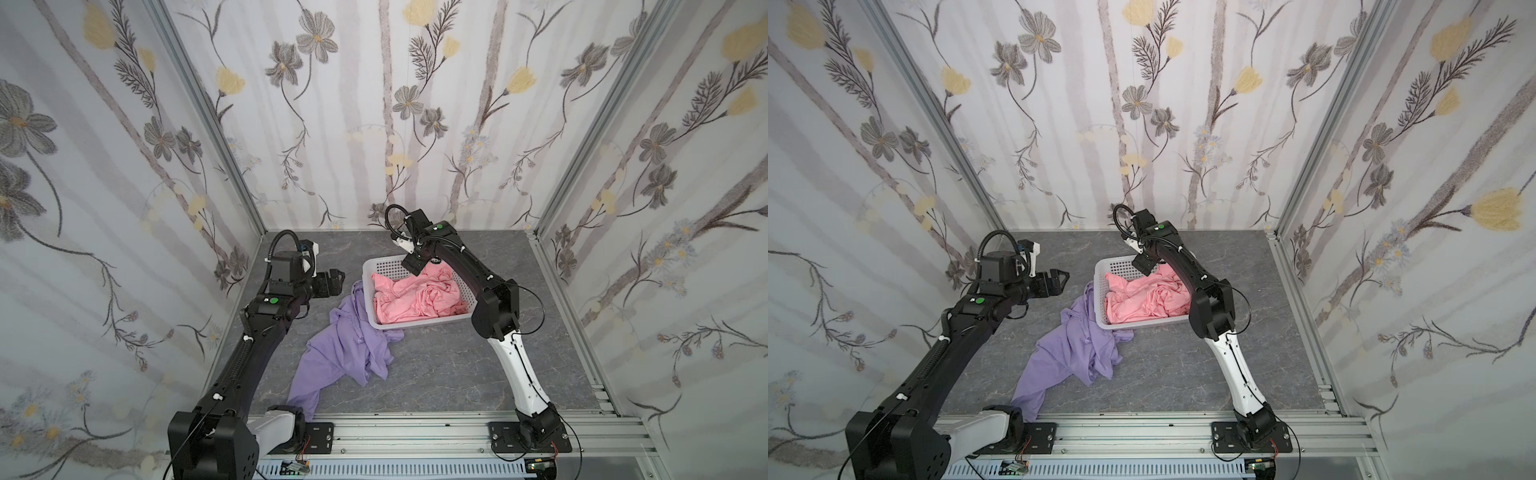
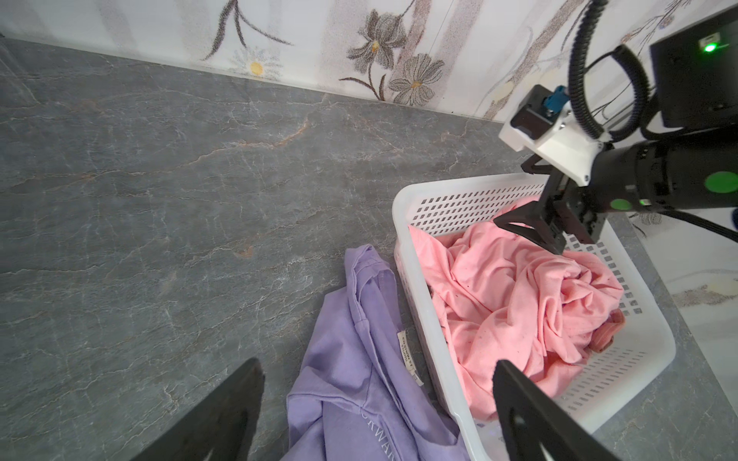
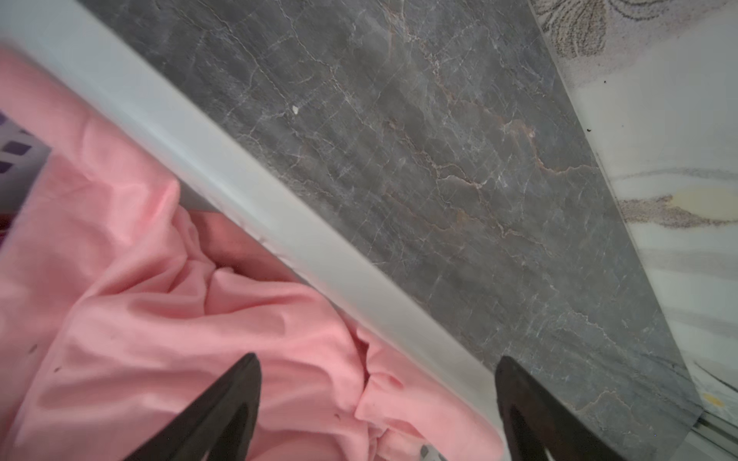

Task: Fold and stack t-shirts
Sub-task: Move the bin to the corner of the board.

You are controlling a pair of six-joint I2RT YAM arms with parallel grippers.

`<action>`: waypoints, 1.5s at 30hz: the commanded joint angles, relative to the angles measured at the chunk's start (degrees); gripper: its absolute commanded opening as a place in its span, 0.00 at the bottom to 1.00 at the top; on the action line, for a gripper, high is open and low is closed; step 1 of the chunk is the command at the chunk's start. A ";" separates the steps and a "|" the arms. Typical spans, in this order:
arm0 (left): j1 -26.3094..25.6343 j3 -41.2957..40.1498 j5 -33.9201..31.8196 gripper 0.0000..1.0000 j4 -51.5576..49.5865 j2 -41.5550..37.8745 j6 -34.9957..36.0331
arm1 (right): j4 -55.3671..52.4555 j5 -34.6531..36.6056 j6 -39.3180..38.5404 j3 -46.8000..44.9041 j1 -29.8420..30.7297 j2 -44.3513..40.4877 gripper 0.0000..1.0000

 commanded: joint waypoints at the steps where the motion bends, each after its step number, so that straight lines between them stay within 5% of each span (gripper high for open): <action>1: 0.03 -0.18 -0.79 0.92 -2.15 -1.27 -0.86 | 0.41 1.86 -2.01 3.13 0.58 2.46 0.90; 16: -2.31 0.70 -1.80 0.91 -7.19 -3.31 -3.07 | 7.12 0.86 -4.53 7.36 -0.52 6.80 0.89; 21: -2.76 1.48 -2.03 0.91 -6.92 -2.49 -3.16 | 6.84 1.33 -3.78 6.26 -2.19 7.07 0.44; 22: -2.90 1.67 -2.03 0.91 -6.76 -2.24 -3.22 | 6.66 1.86 -3.70 5.53 -2.71 6.75 0.29; 23: -2.95 1.79 -2.08 0.91 -6.53 -1.98 -3.30 | 6.43 2.98 -3.57 5.12 -3.34 6.48 0.01; 45: -5.32 -0.44 -1.68 0.90 -0.05 1.04 -3.77 | -9.65 25.97 12.44 -15.69 -27.36 -6.38 0.00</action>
